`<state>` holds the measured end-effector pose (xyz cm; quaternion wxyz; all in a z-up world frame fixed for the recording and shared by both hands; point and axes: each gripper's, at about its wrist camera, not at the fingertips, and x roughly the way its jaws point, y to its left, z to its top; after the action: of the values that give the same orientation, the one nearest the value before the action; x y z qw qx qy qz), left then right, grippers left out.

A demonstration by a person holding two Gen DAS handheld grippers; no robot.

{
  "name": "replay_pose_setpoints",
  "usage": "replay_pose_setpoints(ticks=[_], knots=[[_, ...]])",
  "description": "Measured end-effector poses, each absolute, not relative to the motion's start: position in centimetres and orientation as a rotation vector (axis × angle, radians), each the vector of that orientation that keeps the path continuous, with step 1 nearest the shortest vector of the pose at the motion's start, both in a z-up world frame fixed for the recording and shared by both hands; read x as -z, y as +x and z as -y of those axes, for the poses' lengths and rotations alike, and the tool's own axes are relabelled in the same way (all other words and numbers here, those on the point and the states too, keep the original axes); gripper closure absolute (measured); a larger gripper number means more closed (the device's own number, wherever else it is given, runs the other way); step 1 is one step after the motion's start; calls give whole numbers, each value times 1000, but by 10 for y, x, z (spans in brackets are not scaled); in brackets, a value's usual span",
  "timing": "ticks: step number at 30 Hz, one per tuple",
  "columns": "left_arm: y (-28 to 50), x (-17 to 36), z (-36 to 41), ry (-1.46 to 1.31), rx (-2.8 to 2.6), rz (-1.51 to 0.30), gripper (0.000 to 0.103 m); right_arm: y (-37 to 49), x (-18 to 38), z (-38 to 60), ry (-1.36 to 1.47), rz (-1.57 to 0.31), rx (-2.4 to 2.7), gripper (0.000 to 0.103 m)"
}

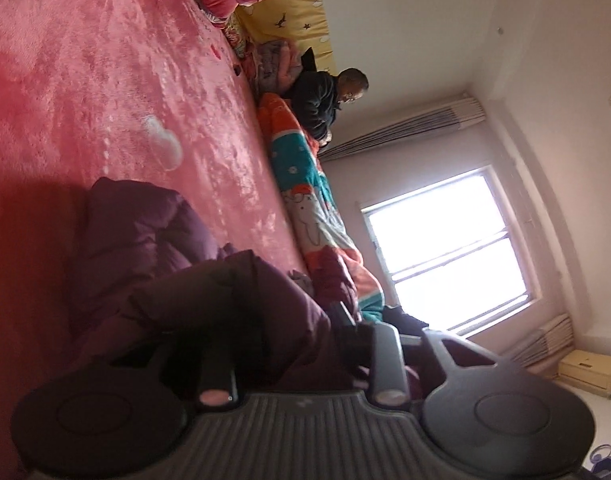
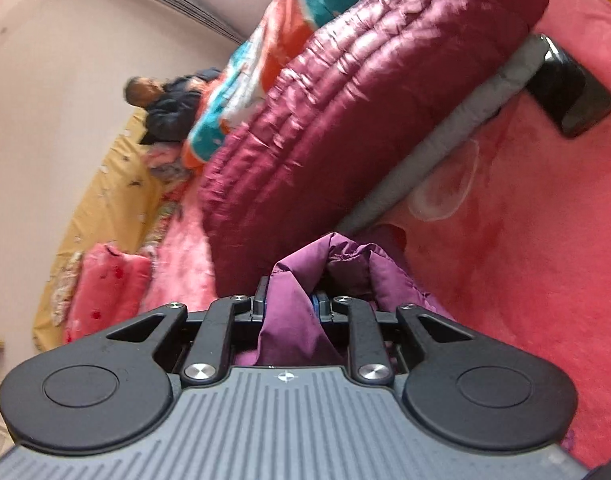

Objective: Fold large clothes

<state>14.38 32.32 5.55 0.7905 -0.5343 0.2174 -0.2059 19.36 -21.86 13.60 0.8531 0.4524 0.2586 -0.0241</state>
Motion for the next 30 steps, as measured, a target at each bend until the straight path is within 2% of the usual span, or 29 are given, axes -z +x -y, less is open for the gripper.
replay_pose_setpoints(ticks=[2, 3, 4, 5, 7, 8, 10, 13, 17, 19, 20, 22, 26, 30], knots=[[145, -58, -326, -1139, 432, -481, 68, 196, -130, 217, 963, -546, 64, 71], [144, -62, -327, -1120, 429, -482, 65, 198, -127, 217, 971, -542, 64, 65], [144, -68, -329, -1101, 427, -477, 59, 197, -125, 216, 979, -532, 61, 54], [143, -74, -331, -1084, 426, -467, 56, 196, -125, 216, 984, -518, 56, 48], [140, -87, -334, -1051, 424, -429, 46, 194, -128, 215, 988, -490, 46, 27], [137, -94, -336, -1028, 418, -407, 45, 193, -131, 216, 992, -473, 41, 21], [132, -106, -339, -983, 404, -370, 41, 193, -137, 219, 990, -434, 38, 4], [126, -118, -343, -940, 379, -317, 35, 195, -150, 223, 949, -393, 41, 2], [118, -130, -345, -877, 333, -249, 34, 180, -164, 230, 893, -320, 41, 1], [108, -138, -349, -834, 280, -167, 25, 163, -168, 236, 853, -311, 51, 1], [101, -143, -353, -808, 268, -120, 23, 155, -168, 238, 816, -320, 61, 1], [95, -150, -360, -768, 284, -94, 10, 141, -163, 239, 730, -349, 81, 0], [101, -134, -367, -724, 300, -223, 9, 102, -134, 244, 629, -458, 69, 0], [93, -111, -365, -661, 345, -347, 10, 69, -103, 253, 672, -491, 17, 0]])
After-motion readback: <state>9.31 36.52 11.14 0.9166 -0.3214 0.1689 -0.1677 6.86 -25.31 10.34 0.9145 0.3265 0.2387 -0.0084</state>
